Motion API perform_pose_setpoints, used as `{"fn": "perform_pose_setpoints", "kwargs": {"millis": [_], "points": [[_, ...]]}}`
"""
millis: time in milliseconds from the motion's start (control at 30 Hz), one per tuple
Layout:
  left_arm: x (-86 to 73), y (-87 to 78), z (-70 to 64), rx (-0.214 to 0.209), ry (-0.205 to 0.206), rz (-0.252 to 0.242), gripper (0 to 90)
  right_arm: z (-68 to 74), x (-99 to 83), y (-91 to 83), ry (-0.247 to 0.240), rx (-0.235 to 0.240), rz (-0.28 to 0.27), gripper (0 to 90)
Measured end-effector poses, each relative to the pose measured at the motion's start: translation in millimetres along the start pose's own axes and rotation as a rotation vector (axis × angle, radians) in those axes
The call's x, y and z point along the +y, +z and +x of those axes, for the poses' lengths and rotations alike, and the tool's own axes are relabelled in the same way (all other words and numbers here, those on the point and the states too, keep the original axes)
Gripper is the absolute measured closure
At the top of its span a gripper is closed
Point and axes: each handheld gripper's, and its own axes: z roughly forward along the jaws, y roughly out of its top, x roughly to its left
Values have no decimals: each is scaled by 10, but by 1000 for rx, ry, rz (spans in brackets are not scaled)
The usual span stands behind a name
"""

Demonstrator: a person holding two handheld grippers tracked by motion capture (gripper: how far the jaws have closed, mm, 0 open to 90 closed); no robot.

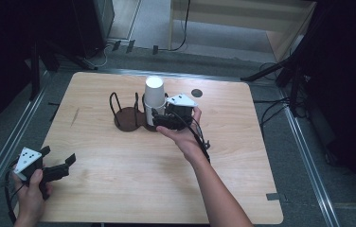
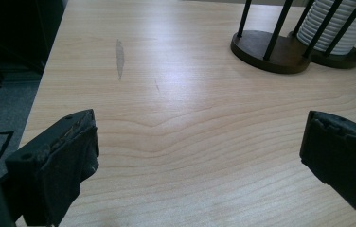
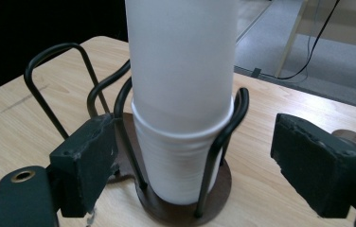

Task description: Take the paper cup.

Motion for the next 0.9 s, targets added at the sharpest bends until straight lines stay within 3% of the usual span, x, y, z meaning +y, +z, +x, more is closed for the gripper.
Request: {"fn": "perform_pose_setpoints", "kwargs": {"millis": [900], "points": [[3,6,-2,-2,-1,6,0,79,241,466,72,-42,19,157]]}}
